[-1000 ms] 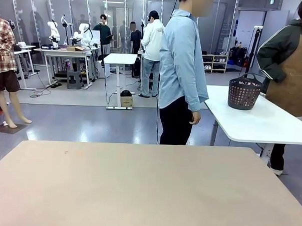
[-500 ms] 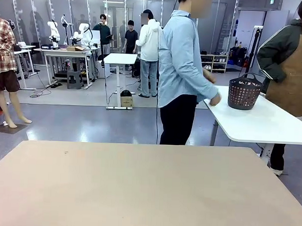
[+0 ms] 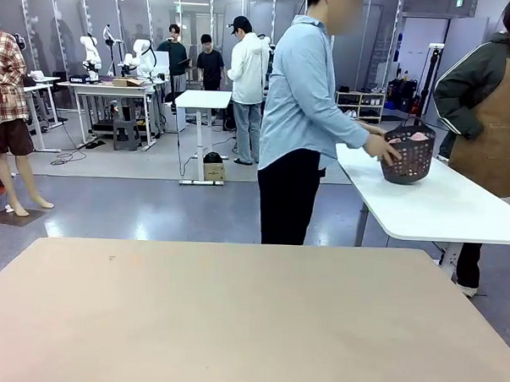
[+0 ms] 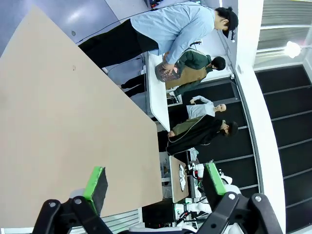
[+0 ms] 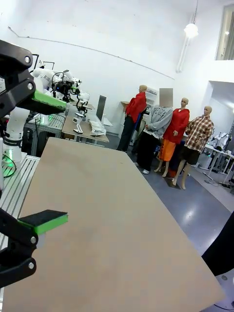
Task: Fold the towel.
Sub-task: Grab the top end of the 100 cm Hotel Towel extended by the human.
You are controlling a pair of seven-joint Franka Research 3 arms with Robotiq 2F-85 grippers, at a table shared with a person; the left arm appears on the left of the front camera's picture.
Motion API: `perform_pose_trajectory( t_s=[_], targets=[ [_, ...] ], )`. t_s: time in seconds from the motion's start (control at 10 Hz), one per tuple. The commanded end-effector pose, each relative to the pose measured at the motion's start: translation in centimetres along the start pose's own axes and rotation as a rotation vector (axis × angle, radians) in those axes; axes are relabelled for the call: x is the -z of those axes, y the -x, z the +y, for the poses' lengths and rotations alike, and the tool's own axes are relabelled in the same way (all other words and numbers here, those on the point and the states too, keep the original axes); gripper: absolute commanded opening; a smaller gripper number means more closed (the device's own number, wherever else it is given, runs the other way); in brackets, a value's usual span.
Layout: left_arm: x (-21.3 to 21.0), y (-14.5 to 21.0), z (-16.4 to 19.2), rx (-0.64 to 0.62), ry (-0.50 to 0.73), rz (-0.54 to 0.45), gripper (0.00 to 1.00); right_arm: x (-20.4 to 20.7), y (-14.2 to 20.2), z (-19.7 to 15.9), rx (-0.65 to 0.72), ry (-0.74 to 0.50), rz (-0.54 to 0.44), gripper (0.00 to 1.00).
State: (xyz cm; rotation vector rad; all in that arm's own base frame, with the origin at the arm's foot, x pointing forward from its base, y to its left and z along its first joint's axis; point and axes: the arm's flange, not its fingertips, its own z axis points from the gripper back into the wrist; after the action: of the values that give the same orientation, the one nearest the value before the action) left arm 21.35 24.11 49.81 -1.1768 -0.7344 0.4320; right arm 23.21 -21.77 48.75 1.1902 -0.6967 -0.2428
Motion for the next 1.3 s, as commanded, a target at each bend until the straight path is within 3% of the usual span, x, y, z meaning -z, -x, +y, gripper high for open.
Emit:
perform_pose_trajectory(
  t_s=[0.0, 1.2],
  targets=[
    [-0.15, 0.13, 0.01, -0.003, -0.001, 0.009, 1.00, 0.06, -0.15, 0.14, 0.002, -0.008, -0.005, 1.00],
    [-0.15, 0.13, 0.01, -0.003, -0.001, 0.009, 1.00, 0.06, -0.15, 0.14, 0.002, -0.008, -0.005, 1.00]
  ],
)
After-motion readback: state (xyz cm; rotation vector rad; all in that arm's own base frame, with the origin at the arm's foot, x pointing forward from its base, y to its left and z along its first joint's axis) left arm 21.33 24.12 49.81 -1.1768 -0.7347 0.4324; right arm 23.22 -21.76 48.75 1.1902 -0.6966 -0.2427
